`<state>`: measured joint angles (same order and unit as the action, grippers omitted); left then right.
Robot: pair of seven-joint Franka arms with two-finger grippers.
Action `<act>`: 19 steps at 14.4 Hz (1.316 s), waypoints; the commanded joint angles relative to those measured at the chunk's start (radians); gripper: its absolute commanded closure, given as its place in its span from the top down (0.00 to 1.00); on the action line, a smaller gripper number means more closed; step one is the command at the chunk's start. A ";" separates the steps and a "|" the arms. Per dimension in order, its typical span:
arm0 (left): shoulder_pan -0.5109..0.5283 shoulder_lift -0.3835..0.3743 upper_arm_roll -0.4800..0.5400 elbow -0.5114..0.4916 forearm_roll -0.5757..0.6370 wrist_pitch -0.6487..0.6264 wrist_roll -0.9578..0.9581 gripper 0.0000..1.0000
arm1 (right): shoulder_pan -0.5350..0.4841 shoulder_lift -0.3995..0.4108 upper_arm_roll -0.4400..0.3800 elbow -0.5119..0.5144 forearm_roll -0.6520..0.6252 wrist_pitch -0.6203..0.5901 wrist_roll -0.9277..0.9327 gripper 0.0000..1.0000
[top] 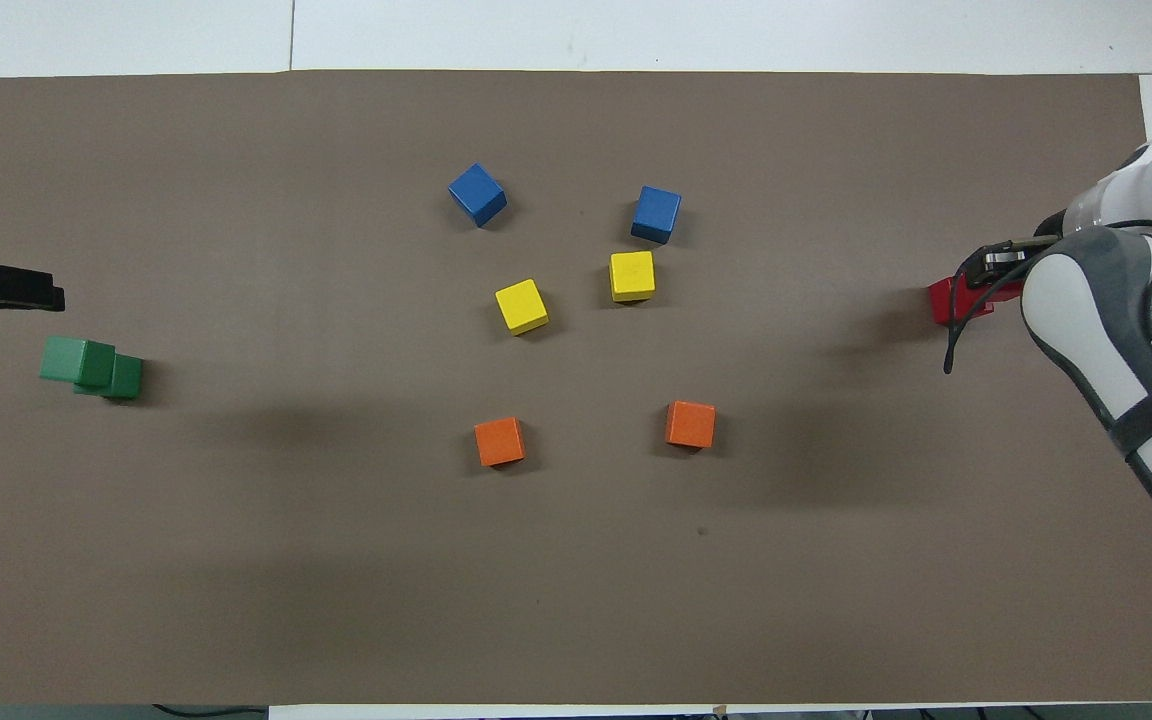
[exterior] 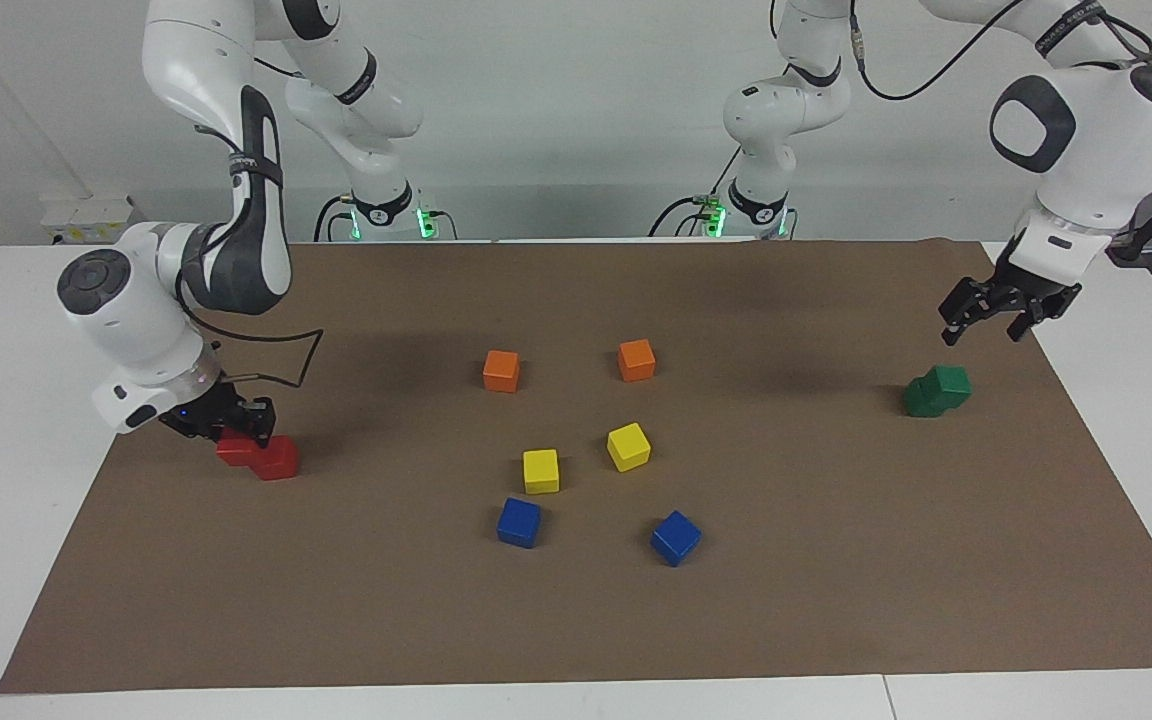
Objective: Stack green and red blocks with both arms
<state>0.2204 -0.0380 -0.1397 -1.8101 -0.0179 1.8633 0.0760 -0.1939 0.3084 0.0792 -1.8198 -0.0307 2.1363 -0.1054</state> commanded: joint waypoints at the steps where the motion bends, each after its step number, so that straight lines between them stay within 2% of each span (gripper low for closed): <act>1: -0.019 -0.022 0.009 0.057 -0.004 -0.110 -0.042 1.00 | -0.005 -0.044 0.004 -0.107 0.011 0.126 -0.022 0.00; 3: -0.021 -0.029 0.008 0.083 -0.004 -0.150 -0.065 1.00 | -0.005 -0.049 0.004 -0.142 0.009 0.201 -0.040 0.00; 7: -0.056 -0.034 0.026 0.107 -0.002 -0.193 -0.128 1.00 | -0.005 -0.049 0.004 -0.145 0.009 0.205 -0.057 0.00; 8: -0.090 -0.037 0.054 0.107 -0.001 -0.197 -0.134 1.00 | -0.005 -0.051 0.004 -0.145 0.009 0.200 -0.057 0.00; 10: -0.235 -0.036 0.196 0.109 0.001 -0.199 -0.134 1.00 | -0.005 -0.052 0.005 -0.145 0.009 0.188 -0.054 0.00; 13: -0.341 -0.033 0.311 0.113 0.003 -0.207 -0.136 1.00 | -0.005 -0.054 0.005 -0.145 0.011 0.175 -0.057 0.00; 19: -0.348 -0.022 0.308 0.165 0.016 -0.229 -0.134 1.00 | -0.005 -0.057 0.005 -0.145 0.009 0.151 -0.063 0.00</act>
<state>-0.1014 -0.0691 0.1580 -1.6858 -0.0170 1.6779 -0.0444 -0.1908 0.2757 0.0789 -1.9348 -0.0307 2.2998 -0.1347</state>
